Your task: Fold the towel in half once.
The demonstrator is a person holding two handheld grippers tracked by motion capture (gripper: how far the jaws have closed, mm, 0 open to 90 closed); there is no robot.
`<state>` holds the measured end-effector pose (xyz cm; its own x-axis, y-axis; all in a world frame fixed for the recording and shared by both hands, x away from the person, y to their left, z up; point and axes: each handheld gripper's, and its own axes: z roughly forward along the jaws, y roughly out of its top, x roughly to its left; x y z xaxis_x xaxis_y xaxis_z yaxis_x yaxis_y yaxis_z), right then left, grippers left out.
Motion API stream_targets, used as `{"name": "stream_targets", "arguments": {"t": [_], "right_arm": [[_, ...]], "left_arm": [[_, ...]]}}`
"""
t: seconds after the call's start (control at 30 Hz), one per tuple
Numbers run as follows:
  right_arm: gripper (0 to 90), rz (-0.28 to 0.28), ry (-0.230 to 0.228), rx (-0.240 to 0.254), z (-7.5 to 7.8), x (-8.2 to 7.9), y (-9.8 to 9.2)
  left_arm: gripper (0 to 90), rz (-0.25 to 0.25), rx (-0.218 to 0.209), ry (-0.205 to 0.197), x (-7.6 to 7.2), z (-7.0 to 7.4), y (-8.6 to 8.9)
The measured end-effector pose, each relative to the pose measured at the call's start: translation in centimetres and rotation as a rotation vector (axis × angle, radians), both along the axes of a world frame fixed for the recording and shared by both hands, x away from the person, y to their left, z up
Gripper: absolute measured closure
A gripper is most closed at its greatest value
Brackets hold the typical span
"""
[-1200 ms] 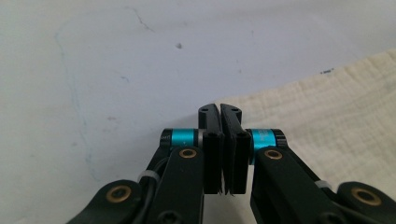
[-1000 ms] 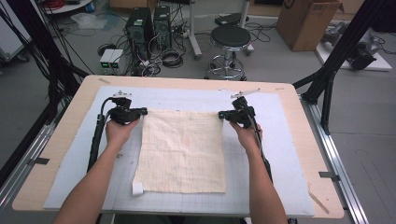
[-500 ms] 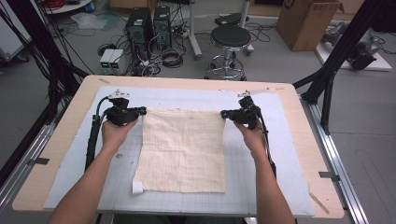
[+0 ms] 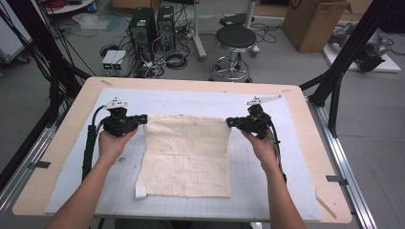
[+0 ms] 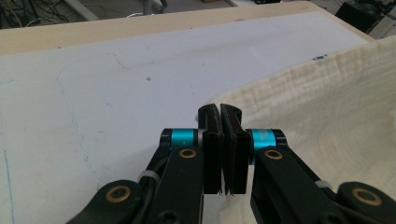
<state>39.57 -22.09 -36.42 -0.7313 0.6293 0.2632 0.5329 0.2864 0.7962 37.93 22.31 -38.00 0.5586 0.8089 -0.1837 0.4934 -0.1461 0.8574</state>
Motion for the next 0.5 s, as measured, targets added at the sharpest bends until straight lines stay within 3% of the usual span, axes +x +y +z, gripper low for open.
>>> {"name": "stream_targets", "arguments": {"t": [0.23,0.5], "right_arm": [[86.5,0.028,-0.016,0.015,0.5,-1.2,0.1],[86.5,0.052,-0.027,-0.003,1.0,-2.1,0.3]], "left_arm": [[87.0,-0.017,-0.005,-0.012,-1.3,-0.1,0.4],[87.0,-0.036,-0.001,-0.013,-2.7,-0.6,0.7]]}}
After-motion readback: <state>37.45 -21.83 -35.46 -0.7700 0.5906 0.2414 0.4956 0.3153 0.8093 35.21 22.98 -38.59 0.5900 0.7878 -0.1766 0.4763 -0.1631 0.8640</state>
